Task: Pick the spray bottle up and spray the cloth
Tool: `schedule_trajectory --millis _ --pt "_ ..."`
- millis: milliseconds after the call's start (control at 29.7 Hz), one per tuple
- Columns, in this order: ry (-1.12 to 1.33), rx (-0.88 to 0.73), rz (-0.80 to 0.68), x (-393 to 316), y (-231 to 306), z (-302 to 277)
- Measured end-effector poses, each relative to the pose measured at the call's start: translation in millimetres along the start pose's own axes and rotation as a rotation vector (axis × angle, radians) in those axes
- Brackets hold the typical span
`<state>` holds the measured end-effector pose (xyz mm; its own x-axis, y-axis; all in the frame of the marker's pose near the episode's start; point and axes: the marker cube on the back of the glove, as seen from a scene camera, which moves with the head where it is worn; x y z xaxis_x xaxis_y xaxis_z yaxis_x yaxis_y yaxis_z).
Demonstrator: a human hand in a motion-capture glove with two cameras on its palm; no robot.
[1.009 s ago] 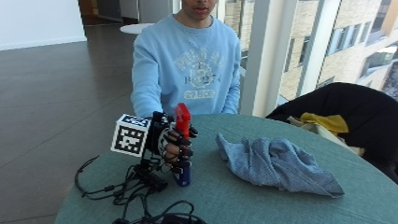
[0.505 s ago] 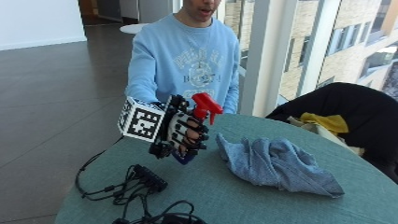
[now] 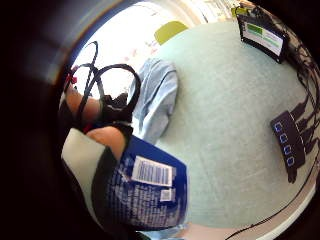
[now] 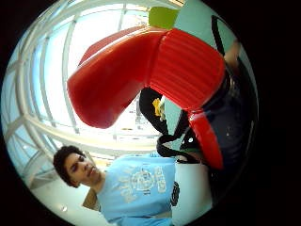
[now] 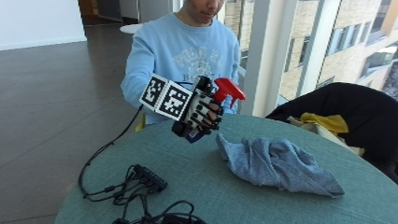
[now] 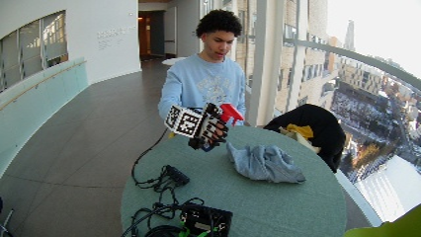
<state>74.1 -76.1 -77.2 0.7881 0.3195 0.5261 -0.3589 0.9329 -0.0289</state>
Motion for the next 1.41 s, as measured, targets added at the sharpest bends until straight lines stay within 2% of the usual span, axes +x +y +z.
schedule_trajectory --millis 269,1413 --pt "0.039 -0.128 0.087 -10 -6 15" --pt "0.118 -0.241 0.205 -5 -21 40"
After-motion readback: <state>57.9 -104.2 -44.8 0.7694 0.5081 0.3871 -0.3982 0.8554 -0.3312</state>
